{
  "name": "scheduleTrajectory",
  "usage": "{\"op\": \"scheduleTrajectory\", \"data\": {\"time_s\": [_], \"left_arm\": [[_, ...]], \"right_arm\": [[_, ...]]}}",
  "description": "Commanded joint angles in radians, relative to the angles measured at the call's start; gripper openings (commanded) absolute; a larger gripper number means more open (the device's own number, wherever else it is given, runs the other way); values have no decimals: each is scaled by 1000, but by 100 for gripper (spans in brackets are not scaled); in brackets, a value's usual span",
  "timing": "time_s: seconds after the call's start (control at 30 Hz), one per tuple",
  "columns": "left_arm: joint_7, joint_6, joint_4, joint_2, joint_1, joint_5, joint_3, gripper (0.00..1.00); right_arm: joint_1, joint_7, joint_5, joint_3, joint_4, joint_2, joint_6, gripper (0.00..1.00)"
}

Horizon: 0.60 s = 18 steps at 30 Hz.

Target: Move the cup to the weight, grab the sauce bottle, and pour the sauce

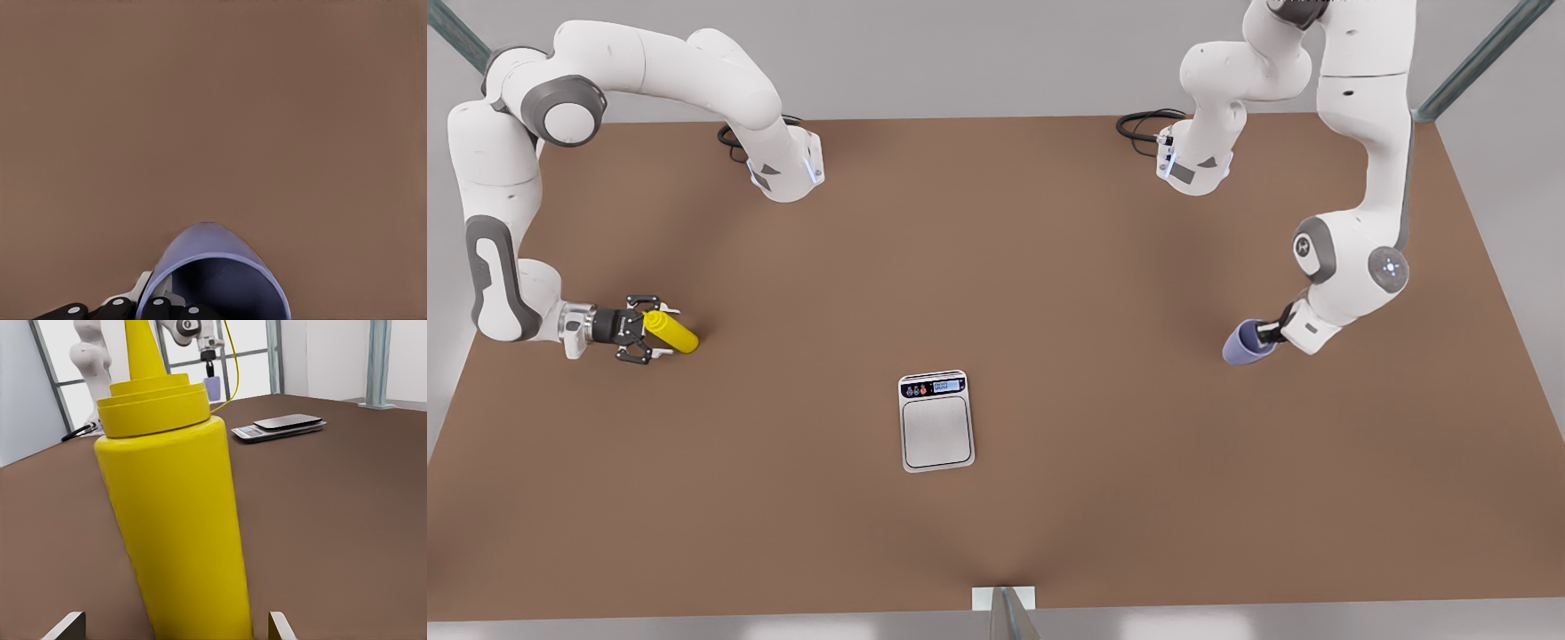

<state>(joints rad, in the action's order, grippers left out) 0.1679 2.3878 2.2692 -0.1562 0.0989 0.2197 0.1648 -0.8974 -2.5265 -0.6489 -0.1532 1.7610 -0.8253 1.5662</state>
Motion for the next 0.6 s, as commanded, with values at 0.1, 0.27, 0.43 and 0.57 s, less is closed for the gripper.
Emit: {"op": "scheduleTrajectory", "data": {"time_s": [0.1, 0.27, 0.43, 0.57], "left_arm": [[-139, -2, -54, -34, 87, 150, -4, 21], [-274, -9, -119, -74, 168, 150, -4, 21], [-399, -9, -198, -140, 208, 152, -31, 21], [-498, -9, -263, -186, 252, 152, -42, 21]], "right_arm": [[0, 0, -2, -8, 0, -5, 0, 100], [0, 0, -2, -9, 0, -5, 0, 71], [0, 2, -2, -11, 0, -6, 0, 66], [0, 3, -3, -12, 0, -8, 0, 67]]}}
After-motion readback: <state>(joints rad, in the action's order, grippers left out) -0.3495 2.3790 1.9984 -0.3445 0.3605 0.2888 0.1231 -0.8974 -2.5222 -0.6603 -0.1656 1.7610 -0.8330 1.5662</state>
